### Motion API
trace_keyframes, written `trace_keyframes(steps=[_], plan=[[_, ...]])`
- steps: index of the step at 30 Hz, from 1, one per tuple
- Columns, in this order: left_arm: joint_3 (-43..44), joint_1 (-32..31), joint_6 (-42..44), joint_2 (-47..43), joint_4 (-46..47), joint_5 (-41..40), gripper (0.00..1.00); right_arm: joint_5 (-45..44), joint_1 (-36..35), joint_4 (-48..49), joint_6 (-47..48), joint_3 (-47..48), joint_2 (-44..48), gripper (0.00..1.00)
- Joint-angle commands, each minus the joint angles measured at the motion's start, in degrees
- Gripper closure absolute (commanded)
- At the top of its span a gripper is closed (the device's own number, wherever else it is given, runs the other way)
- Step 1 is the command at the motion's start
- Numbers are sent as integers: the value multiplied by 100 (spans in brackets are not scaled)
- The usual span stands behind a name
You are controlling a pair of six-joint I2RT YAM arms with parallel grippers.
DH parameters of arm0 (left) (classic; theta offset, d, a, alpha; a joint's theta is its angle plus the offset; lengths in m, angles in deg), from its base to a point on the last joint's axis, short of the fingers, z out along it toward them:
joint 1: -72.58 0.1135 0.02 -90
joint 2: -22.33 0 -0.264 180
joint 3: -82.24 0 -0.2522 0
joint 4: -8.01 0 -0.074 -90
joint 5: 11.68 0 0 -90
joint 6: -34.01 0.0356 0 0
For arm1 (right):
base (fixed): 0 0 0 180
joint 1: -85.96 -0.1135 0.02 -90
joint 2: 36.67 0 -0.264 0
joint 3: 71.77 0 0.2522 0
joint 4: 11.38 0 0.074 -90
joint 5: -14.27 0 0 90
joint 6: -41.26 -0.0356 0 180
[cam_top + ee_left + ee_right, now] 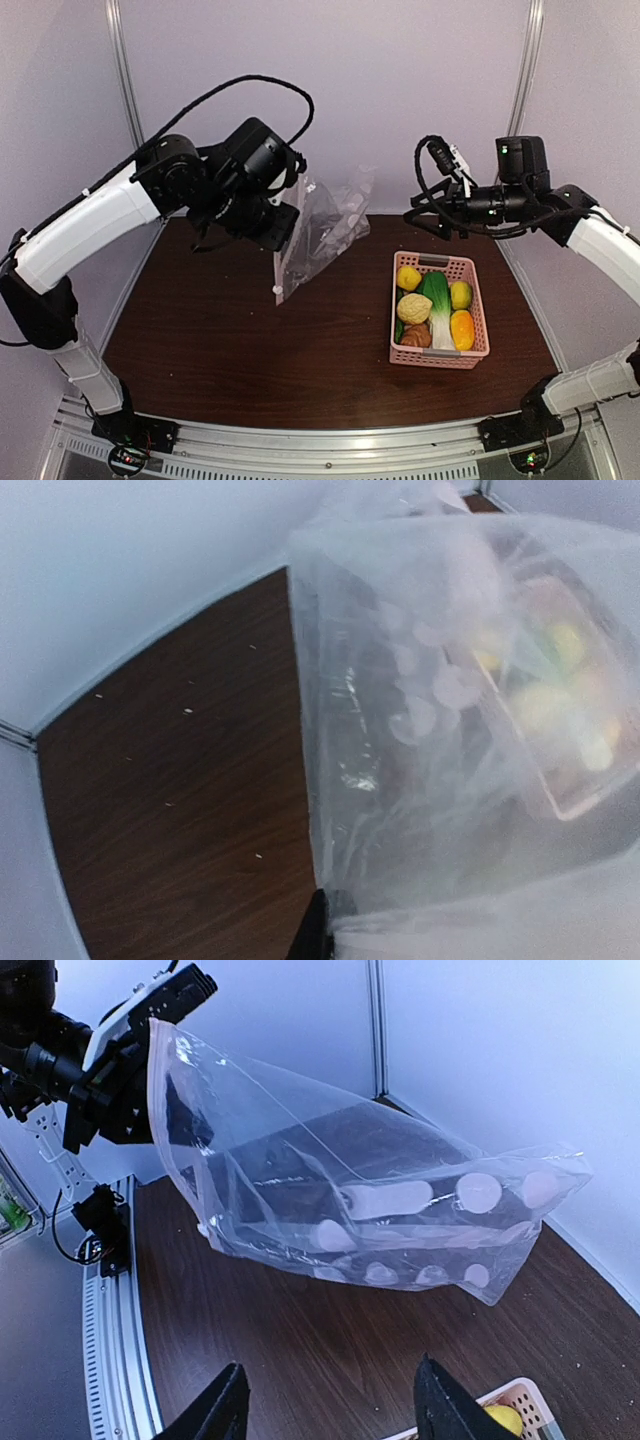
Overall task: Place the food in the zip-top bag and seal the zipper
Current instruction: Pick up the zipper food storage bag at the center of the board, then open the zipper food storage bag.
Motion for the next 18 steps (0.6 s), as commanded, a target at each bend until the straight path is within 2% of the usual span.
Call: trace_keyframes(steps=[1, 3, 6, 12, 14, 15, 18], plan=[[-1670, -23, -540, 56, 2307, 2121, 100, 406, -307, 167, -421, -66, -265, 47], [-1872, -7, -740, 152, 2953, 2185, 100, 283, -472, 47, -222, -104, -351, 53], [-2142, 2, -927, 156, 3751, 2330, 100, 316, -749, -68, -30, -123, -549, 54], [-3448, -3, -1512, -335, 6356, 2536, 100, 275, -1072, 505, -706, -307, -831, 54], [-3963, -3, -1781, -445, 7291, 2565, 100, 6, -1064, 597, -904, -320, -883, 37], [-4117, -3, -1919, -467, 7600, 2552, 100, -19, -1069, 634, -923, -320, -892, 31], [-4156, -1, -2110, -384, 7810, 2513, 100, -301, -1080, 778, -1204, -355, -924, 30]])
